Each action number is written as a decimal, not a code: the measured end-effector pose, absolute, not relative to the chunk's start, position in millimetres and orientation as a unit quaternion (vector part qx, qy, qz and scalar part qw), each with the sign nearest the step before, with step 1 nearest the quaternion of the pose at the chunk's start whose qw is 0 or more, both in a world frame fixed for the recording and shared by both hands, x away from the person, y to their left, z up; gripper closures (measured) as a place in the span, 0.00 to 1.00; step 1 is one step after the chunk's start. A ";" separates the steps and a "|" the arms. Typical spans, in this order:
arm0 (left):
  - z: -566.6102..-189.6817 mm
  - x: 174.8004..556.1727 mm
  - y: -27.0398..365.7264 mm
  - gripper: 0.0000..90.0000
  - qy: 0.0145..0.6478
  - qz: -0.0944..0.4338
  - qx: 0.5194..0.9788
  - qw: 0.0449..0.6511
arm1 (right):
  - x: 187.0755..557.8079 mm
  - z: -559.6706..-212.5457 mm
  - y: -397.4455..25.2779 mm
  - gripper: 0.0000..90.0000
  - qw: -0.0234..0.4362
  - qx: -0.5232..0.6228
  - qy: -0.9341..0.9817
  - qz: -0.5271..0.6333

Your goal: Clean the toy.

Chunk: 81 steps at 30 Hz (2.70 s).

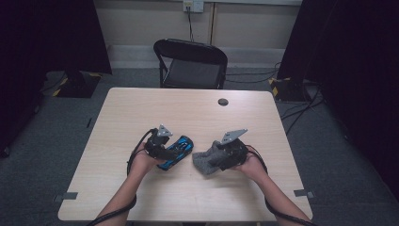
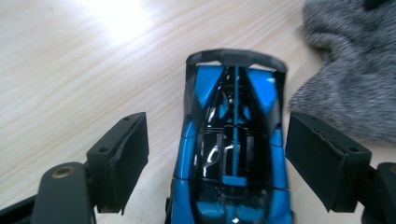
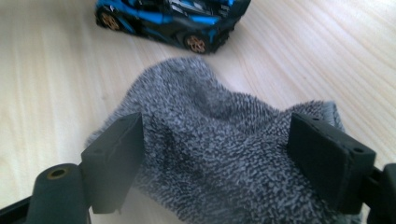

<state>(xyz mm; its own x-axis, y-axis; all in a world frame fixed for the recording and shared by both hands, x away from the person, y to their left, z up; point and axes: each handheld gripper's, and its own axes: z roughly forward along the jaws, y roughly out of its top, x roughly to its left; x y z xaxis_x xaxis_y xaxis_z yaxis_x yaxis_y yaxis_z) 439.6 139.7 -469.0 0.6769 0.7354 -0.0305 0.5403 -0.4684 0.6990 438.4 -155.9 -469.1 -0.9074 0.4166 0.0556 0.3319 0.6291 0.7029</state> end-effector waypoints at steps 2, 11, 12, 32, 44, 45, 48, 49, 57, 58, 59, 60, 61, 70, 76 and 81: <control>-472.3 445.6 136.8 0.23 0.380 0.135 0.847 0.348 | 439.4 -473.6 -155.1 0.21 0.055 0.206 0.903 0.374; -472.7 458.1 117.4 0.21 0.366 0.106 0.850 0.364 | 441.9 -484.1 -157.0 0.22 0.046 0.213 0.901 0.376; -473.9 458.4 115.4 0.21 0.363 0.108 0.853 0.359 | 442.0 -484.9 -157.4 0.22 0.045 0.216 0.899 0.378; -495.1 465.5 105.1 0.21 0.346 0.120 0.871 0.329 | 445.1 -493.2 -160.1 0.26 0.037 0.227 0.890 0.394; -489.6 466.9 100.1 0.27 0.356 0.111 0.876 0.306 | 445.1 -493.7 -161.1 0.29 0.039 0.226 0.890 0.394; -489.3 467.1 99.5 0.27 0.357 0.111 0.876 0.304 | 445.3 -493.6 -161.0 0.29 0.040 0.226 0.890 0.394; -488.9 466.9 99.1 0.28 0.359 0.111 0.876 0.302 | 445.0 -493.8 -161.1 0.29 0.040 0.228 0.889 0.395; -488.6 466.8 98.9 0.28 0.360 0.112 0.877 0.300 | 444.7 -493.9 -161.1 0.30 0.040 0.229 0.889 0.395; -488.3 466.1 99.0 0.28 0.362 0.113 0.876 0.299 | 445.4 -493.4 -161.4 0.42 0.044 0.245 0.887 0.389; -488.2 465.9 98.8 0.28 0.364 0.113 0.875 0.298 | 445.6 -493.0 -161.1 0.43 0.046 0.245 0.888 0.387; -488.2 465.6 98.7 0.28 0.366 0.113 0.874 0.298 | 445.7 -492.8 -160.7 0.44 0.047 0.246 0.888 0.385; -488.3 465.4 98.8 0.28 0.369 0.112 0.873 0.300 | 445.8 -492.9 -160.4 0.45 0.047 0.247 0.888 0.384; -487.9 465.6 99.5 0.28 0.368 0.112 0.873 0.299 | 446.0 -492.9 -160.5 0.45 0.047 0.246 0.888 0.384; -480.1 461.7 108.5 0.29 0.381 0.105 0.862 0.317 | 447.5 -491.8 -161.4 0.57 0.043 0.257 0.887 0.381; -473.1 455.9 115.4 0.29 0.380 0.106 0.857 0.332 | 448.9 -489.2 -160.3 0.73 0.036 0.263 0.890 0.372; -464.5 451.9 121.7 0.29 0.379 0.103 0.851 0.349 | 452.7 -488.4 -161.7 0.80 0.019 0.279 0.884 0.374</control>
